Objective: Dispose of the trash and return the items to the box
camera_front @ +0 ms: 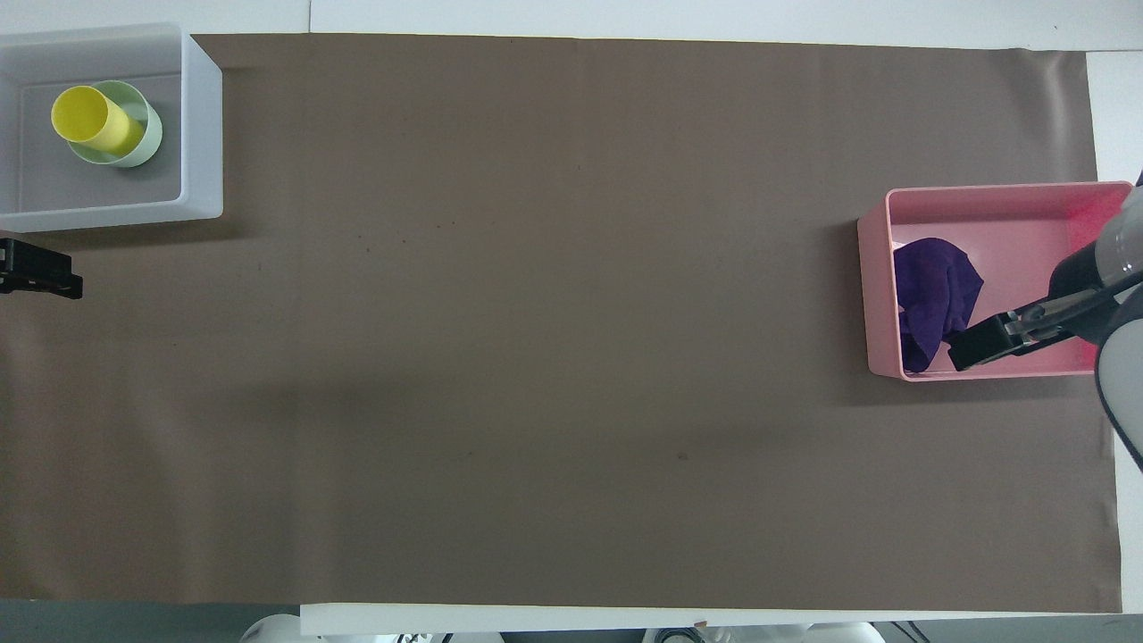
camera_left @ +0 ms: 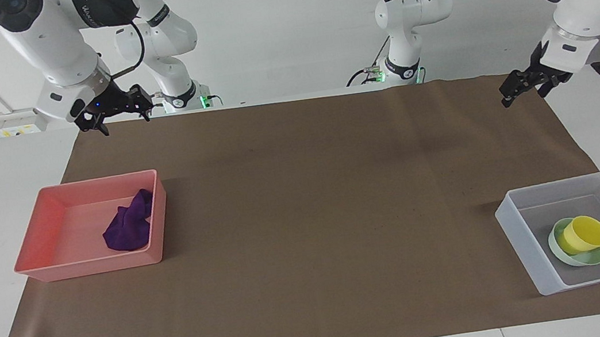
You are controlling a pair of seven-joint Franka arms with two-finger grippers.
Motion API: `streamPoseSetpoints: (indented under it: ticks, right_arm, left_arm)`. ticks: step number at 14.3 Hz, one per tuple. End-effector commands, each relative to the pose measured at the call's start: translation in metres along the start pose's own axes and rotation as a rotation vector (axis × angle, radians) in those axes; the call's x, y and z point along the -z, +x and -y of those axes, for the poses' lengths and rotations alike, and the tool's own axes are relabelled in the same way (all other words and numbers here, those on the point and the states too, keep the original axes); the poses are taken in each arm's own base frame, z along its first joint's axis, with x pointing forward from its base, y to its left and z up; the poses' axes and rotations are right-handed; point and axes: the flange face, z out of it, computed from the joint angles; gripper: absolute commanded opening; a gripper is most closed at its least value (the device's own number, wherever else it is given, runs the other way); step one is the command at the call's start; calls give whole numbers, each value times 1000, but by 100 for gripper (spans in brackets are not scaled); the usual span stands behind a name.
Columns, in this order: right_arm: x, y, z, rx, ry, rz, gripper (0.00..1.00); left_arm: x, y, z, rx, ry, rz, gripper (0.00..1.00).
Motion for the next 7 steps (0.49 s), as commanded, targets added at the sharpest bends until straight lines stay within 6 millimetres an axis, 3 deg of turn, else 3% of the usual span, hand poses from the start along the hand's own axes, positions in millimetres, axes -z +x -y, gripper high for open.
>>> streamPoseSetpoints:
  ticks: [1,7]
  right_arm:
    - [-1,-4,1,18,5,-15,100]
    - [-1,-4,-1,13,5,-16,100]
  left_arm:
    - [21,10,-23,-66,21,26,100]
    - [39,33,-31,-71,-6,-46,100]
